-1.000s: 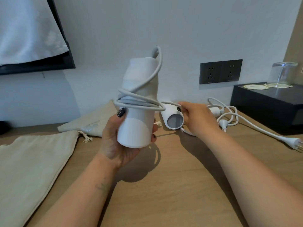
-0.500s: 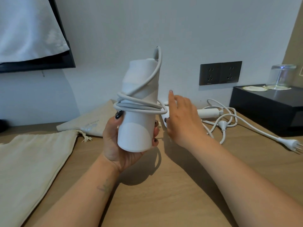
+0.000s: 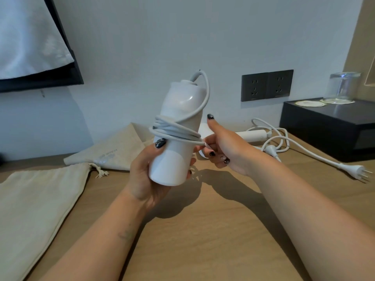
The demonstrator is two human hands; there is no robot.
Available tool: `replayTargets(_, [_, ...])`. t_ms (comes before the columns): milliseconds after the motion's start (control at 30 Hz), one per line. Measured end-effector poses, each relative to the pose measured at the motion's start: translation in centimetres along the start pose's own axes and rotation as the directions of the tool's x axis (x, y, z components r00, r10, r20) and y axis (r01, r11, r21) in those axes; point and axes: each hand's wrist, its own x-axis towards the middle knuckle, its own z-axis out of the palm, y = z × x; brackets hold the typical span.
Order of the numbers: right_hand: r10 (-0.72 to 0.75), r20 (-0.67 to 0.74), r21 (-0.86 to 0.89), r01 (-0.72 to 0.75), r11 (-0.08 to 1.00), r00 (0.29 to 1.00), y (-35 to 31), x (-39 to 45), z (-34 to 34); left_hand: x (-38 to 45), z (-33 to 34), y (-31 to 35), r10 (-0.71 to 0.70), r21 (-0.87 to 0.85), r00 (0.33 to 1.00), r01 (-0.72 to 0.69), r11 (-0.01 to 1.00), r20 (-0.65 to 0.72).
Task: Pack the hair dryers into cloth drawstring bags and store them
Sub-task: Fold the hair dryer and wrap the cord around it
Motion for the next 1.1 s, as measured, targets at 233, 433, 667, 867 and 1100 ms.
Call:
replayTargets(233, [-0.051,0.129,-0.025,0.055,0.998,0.990,0.1,-0.6,0.3,0.9,-0.4,0.0,0.185,0.229,0.949,-0.126,0.965,-0.255])
replayTargets(433, [-0.073,0.077,-0.167,0.085,0.982,0.994,0.4,-1.0,2.0,1.2,-1.4,-0.1,0.384,0.619,0.826,-0.055,0.783,-0.413])
replayTargets(667, [-0.130,-0.100,-0.176,0.111,0.978,0.987,0.4,-1.5,2.5,0.2,0.0,-0.8,0.501,0.934,0.851,-0.034,0.357,-0.160])
replayTargets(867, [-0.097,-0.184,-0.100,0.080,0.992,0.978,0.9,-1.5,2.9,-0.1,0.1,-0.6,0.547,0.974,0.837,-0.108,0.199,-0.019])
replayTargets(1100, [-0.227,-0.326,-0.001,0.240,0.971,0.918,1.1,-1.2,2.4,0.2,-0.1,-0.7,0.370,0.780,0.914,-0.110,0.616,-0.163])
